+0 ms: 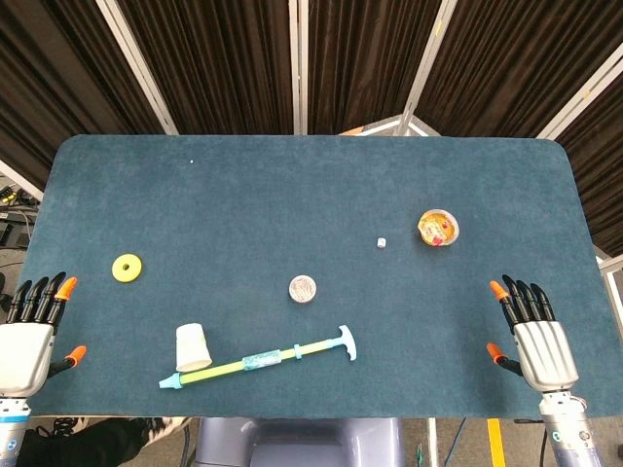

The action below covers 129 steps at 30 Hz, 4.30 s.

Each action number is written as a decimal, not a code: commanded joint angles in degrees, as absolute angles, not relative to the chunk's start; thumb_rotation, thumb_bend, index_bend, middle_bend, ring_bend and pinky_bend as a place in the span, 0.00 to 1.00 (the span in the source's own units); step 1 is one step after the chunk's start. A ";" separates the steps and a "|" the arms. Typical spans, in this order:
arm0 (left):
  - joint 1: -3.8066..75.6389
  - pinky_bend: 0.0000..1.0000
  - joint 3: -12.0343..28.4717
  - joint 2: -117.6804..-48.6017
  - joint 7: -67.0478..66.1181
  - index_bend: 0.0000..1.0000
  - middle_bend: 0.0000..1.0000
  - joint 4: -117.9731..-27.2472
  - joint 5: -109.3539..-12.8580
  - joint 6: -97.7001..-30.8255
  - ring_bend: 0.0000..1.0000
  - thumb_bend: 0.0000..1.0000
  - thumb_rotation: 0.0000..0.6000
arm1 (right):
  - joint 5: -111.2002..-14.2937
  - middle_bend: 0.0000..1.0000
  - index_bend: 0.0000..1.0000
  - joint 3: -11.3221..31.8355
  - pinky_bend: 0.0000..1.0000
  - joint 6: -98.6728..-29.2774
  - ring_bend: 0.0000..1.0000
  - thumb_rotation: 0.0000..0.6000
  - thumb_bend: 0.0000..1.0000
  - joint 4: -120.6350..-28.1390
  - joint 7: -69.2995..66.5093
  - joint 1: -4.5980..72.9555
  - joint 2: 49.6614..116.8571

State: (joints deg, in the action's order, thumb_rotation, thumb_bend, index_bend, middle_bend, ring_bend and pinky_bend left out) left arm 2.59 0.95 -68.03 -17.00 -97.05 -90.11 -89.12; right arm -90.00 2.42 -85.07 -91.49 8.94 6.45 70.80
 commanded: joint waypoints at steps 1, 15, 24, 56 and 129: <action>2.60 0.00 0.96 -68.04 -17.01 0.00 0.00 -97.02 -90.09 -89.13 0.00 0.05 1.00 | -89.99 0.00 0.05 2.43 0.00 -85.06 0.00 1.00 0.14 -91.47 8.93 6.46 70.79; 2.59 0.00 1.16 -67.74 -16.53 0.00 0.00 -97.10 -89.88 -89.24 0.00 0.05 1.00 | -89.57 0.00 0.06 3.28 0.00 -84.55 0.00 1.00 0.14 -92.04 8.84 7.20 70.86; 3.02 0.00 1.66 -67.60 -16.37 0.00 0.00 -97.07 -88.90 -88.46 0.00 0.05 1.00 | -84.17 0.03 0.26 9.62 0.00 -76.52 0.00 1.00 0.17 -94.12 13.59 14.77 74.20; 5.51 0.00 5.15 -68.01 -14.70 0.00 0.00 -94.80 -82.60 -85.27 0.00 0.05 1.00 | -52.79 0.14 0.42 23.08 0.00 -49.93 0.00 1.00 0.20 -56.99 29.90 45.03 103.04; 5.03 0.00 3.84 -67.04 -14.04 0.00 0.00 -97.22 -86.61 -89.04 0.00 0.05 1.00 | -66.70 0.14 0.51 10.02 0.00 -73.91 0.00 1.00 0.38 -90.53 27.95 30.77 85.49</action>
State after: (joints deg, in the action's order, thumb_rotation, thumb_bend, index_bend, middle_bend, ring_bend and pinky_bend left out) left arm 5.10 3.98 -67.04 -13.90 -97.06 -86.38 -88.88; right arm -65.31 11.80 -72.32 -88.39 27.31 32.72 87.38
